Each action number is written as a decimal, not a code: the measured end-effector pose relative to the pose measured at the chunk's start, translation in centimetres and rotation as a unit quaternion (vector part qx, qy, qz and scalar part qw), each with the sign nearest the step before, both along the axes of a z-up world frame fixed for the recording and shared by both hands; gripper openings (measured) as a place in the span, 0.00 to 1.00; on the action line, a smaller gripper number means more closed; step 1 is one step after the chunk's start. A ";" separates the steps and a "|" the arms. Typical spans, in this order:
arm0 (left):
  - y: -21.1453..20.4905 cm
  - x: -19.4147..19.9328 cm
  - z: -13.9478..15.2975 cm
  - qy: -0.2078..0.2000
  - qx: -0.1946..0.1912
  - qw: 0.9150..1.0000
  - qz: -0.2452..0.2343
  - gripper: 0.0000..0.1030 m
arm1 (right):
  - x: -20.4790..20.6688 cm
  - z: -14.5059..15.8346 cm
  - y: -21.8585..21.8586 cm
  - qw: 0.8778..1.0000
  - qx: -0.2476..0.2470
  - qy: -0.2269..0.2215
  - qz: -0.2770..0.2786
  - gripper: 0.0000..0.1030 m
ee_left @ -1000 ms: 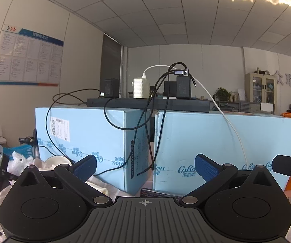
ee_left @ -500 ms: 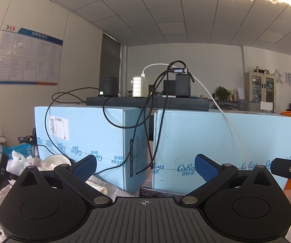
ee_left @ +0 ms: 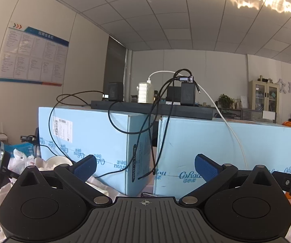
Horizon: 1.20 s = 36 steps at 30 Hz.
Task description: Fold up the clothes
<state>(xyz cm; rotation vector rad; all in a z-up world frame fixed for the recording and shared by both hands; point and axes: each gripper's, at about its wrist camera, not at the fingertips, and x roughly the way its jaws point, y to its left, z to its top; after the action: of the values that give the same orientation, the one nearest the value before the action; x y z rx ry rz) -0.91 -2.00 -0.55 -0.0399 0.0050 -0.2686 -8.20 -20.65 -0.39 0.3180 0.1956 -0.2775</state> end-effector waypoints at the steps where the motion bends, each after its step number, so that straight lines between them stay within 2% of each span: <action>1: 0.0 0.0 0.0 0.001 0.001 1.000 -0.003 1.00 | 0.0 0.0 0.0 1.000 0.000 -0.001 0.001 1.00; 36: -0.3 0.3 -0.2 0.010 0.002 1.000 -0.016 1.00 | -0.4 0.0 -0.4 1.000 0.000 -0.018 -0.024 1.00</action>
<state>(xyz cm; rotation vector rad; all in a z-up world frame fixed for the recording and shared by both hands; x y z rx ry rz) -0.64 -2.28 -0.72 -0.0380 0.0254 -0.2996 -8.64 -21.08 -0.41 0.3281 0.1518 -0.3181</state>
